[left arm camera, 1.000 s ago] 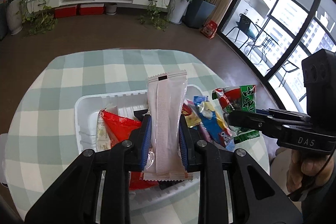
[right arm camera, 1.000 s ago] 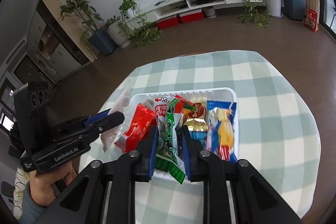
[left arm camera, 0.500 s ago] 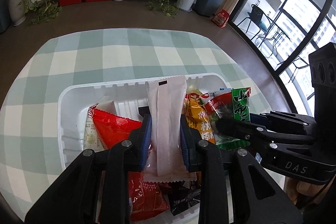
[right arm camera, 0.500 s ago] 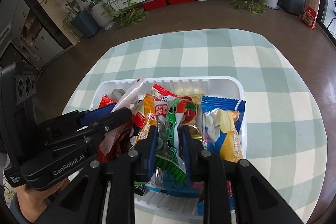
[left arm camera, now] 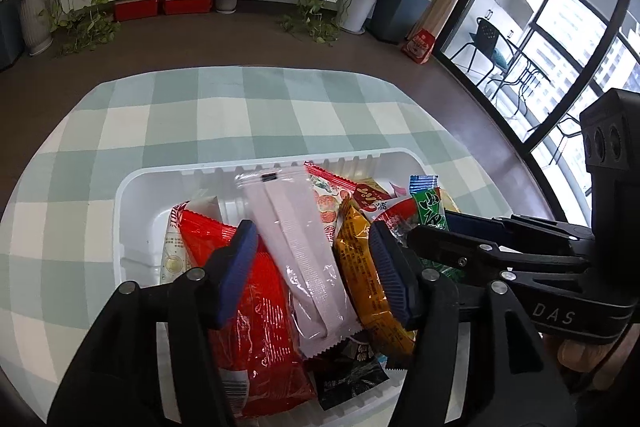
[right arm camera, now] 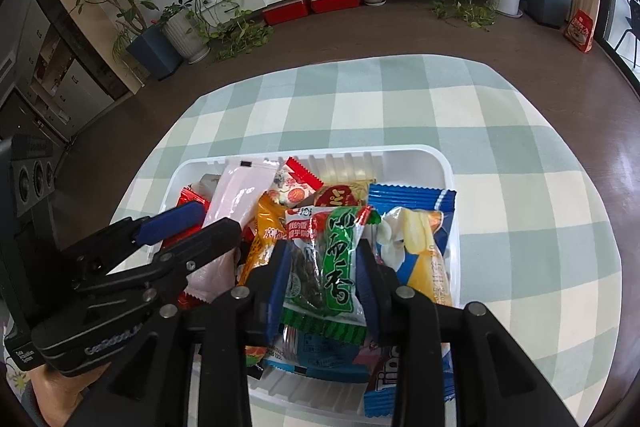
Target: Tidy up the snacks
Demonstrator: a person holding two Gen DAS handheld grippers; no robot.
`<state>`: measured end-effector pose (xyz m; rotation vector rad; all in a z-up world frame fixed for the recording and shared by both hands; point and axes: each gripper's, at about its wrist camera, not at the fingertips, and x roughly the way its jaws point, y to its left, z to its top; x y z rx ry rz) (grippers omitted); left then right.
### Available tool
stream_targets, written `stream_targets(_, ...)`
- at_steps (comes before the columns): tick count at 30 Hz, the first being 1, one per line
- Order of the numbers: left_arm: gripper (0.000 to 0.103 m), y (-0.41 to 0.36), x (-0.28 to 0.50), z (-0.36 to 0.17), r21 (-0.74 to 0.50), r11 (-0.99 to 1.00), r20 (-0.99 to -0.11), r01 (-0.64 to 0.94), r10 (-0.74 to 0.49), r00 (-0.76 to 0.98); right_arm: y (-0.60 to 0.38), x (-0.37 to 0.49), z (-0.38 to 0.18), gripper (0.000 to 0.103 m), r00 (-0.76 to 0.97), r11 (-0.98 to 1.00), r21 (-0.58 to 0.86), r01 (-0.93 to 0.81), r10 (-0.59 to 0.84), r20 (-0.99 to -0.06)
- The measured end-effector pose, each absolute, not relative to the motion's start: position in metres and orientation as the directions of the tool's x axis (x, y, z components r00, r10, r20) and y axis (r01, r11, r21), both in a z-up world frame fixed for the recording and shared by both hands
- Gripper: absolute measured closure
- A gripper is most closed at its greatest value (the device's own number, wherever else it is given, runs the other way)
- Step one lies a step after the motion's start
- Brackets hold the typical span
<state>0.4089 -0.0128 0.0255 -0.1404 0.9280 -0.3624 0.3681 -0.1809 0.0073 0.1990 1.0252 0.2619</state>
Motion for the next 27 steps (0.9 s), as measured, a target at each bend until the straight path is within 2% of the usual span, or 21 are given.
stream_targets(2, 0.046, -0.014, 0.405, 0.031, -0.261, 0.932, -0.750, 0.252, -0.360, 0.555, -0.181, 0.366, 0.008, 0.063, 0.495, 0.951, 0.284, -0.121, 0.306, -0.813)
stream_targets(5, 0.034, -0.012, 0.397, 0.040, -0.245, 0.937, -0.738, 0.248, -0.346, 0.579, -0.182, 0.361, 0.014, 0.060, 0.515, 0.953, 0.278, -0.117, 0.298, -0.804)
stream_targets(8, 0.021, -0.007, 0.386, 0.051, -0.246, 0.939, -0.717, 0.238, -0.342, 0.607, -0.187, 0.354, 0.023, 0.049, 0.542, 0.954, 0.283, -0.101, 0.291, -0.788)
stream_targets(9, 0.011, -0.006, 0.382, 0.055, -0.239, 0.943, -0.712, 0.232, -0.333, 0.619, -0.188, 0.352, 0.026, 0.044, 0.551, 0.952, 0.290, -0.098, 0.294, -0.781)
stream_targets(11, 0.004, -0.002, 0.371, 0.063, -0.229, 0.949, -0.702, 0.216, -0.315, 0.639, -0.191, 0.344, 0.035, 0.037, 0.574, 0.949, 0.302, -0.093, 0.299, -0.763)
stream_targets(14, 0.000, 0.004, 0.351, 0.074, -0.219, 0.956, -0.681, 0.193, -0.292, 0.672, -0.194, 0.331, 0.048, 0.026, 0.607, 0.948, 0.304, -0.095, 0.297, -0.737)
stream_targets(18, 0.000, 0.011, 0.302, 0.094, -0.150, 0.971, -0.620, 0.184, -0.237, 0.748, -0.197, 0.302, 0.068, 0.019, 0.651, 0.945, 0.307, -0.111, 0.303, -0.697)
stream_targets(22, 0.000, 0.008, 0.244, 0.110, -0.097, 0.972, -0.581, 0.213, -0.229, 0.781, -0.202, 0.258, 0.086, 0.016, 0.708, 0.944, 0.304, -0.130, 0.303, -0.638)
stream_targets(27, 0.000, 0.005, 0.163, 0.121, 0.015, 0.994, -0.517, 0.111, -0.087, 0.851, -0.199, 0.196, 0.105, 0.012, 0.767, 0.953, 0.256, -0.160, 0.283, -0.576)
